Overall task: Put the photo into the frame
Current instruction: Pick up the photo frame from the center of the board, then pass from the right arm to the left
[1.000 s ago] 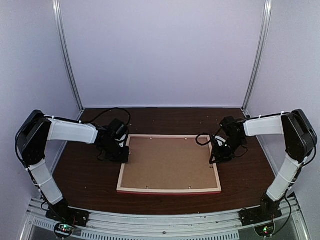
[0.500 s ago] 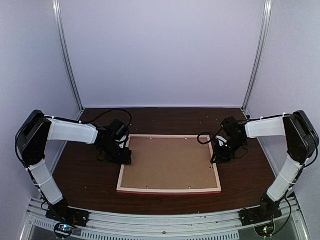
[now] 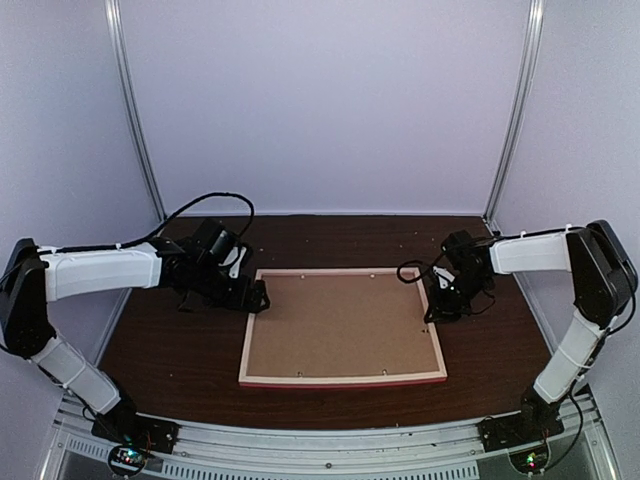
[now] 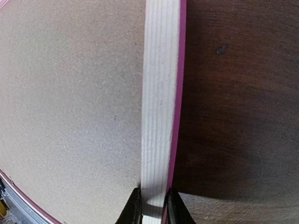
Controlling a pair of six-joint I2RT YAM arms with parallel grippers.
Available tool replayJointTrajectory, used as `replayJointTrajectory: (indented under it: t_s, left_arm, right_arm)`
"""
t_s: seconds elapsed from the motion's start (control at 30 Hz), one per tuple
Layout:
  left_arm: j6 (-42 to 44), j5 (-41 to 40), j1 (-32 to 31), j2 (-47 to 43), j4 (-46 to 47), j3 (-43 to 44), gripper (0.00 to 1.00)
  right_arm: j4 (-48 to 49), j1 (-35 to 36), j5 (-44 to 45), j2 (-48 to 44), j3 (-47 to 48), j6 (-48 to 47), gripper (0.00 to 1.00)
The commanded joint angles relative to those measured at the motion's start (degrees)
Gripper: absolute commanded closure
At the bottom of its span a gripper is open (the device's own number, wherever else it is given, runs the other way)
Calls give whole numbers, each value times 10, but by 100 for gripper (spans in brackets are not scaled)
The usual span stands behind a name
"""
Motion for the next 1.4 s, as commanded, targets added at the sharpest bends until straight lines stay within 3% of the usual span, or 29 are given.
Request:
replayJointTrajectory:
  t_s: [0.0, 0.3, 0.5, 0.73, 0.93, 1.37]
  left_arm:
    - [46, 19, -36, -17, 55, 15, 9]
    - [217, -2, -184, 61, 124, 69, 10]
    - [378, -60, -276, 145, 135, 123, 6]
    - [489, -133, -348, 225, 141, 180, 2]
    - [524, -234, -377, 280, 161, 194, 5]
    - [560, -345, -382, 299, 188, 165, 16]
  right_arm:
    - [16, 1, -5, 14, 41, 8, 96]
    - [-39, 3, -47, 38, 139, -13, 100]
    - [-68, 3, -85, 40, 161, -13, 100]
    - [-103, 2, -122, 44, 186, -20, 100]
    - [-114, 2, -146, 37, 187, -17, 100]
    - [-144, 2, -168, 30, 186, -28, 100]
